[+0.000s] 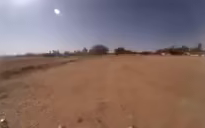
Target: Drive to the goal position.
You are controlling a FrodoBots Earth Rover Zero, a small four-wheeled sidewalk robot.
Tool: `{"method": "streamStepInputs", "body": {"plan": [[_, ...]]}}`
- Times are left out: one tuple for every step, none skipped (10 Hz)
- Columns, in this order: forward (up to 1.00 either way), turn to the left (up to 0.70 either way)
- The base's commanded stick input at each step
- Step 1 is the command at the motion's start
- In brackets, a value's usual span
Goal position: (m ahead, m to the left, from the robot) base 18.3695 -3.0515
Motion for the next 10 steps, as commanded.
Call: {"method": "streamStepInputs", "body": {"plan": [[1.00,0.00],[1.00,0.00],[1.00,0.00],[1.00,0.00],[1.00,0.00],[1.00,0.00],[1.00,0.00],[1.00,0.00],[1.00,0.00],[1.00,0.00]]}}
